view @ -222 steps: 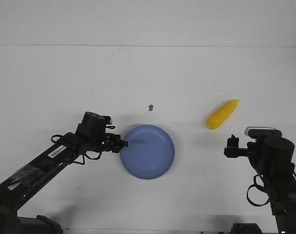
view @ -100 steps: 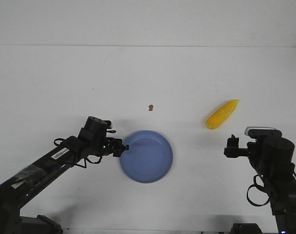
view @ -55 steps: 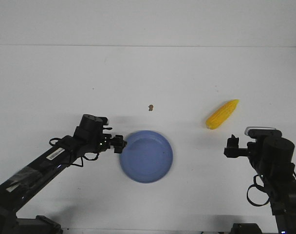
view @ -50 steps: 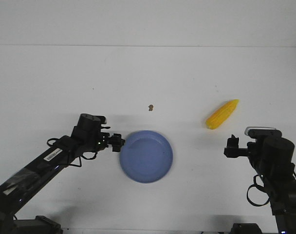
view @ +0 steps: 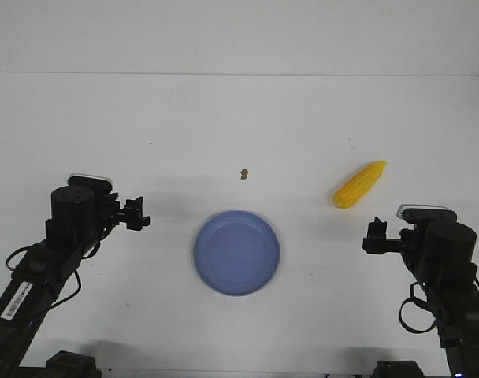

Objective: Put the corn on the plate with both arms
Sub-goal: 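Pull the left gripper back from the plate, then lower the right gripper and grasp the yellow corn cob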

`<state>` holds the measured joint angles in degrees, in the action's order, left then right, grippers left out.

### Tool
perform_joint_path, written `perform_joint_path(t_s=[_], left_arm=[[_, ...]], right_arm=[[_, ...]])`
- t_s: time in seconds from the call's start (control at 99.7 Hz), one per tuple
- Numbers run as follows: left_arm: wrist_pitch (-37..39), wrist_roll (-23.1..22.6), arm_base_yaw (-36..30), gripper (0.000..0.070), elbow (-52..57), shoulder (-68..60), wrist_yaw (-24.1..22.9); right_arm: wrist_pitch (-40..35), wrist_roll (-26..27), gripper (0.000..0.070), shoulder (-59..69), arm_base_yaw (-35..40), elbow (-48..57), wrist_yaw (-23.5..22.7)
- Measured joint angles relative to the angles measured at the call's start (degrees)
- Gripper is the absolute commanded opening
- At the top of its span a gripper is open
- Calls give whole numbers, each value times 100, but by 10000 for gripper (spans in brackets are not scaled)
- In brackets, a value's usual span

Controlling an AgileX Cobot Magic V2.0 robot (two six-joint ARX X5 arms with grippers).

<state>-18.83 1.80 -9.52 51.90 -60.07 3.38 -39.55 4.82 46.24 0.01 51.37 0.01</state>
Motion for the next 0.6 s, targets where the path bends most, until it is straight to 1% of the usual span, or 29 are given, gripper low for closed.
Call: perform_joint_path(t_s=[0.1, 0.261, 0.441, 0.602], left_arm=[[-50, -81, 37, 393, 0, 92, -7], [-66, -107, 35, 393, 0, 90, -7], [-70, -107, 35, 393, 0, 90, -7], [-70, -107, 33, 393, 0, 90, -7]], right_arm=[[173, 151, 593, 11, 0, 0, -28], [822, 476, 593, 350, -2, 2, -44], [1226, 846, 593, 1351, -2, 166, -107], [1307, 960, 593, 2448, -28, 857, -107]])
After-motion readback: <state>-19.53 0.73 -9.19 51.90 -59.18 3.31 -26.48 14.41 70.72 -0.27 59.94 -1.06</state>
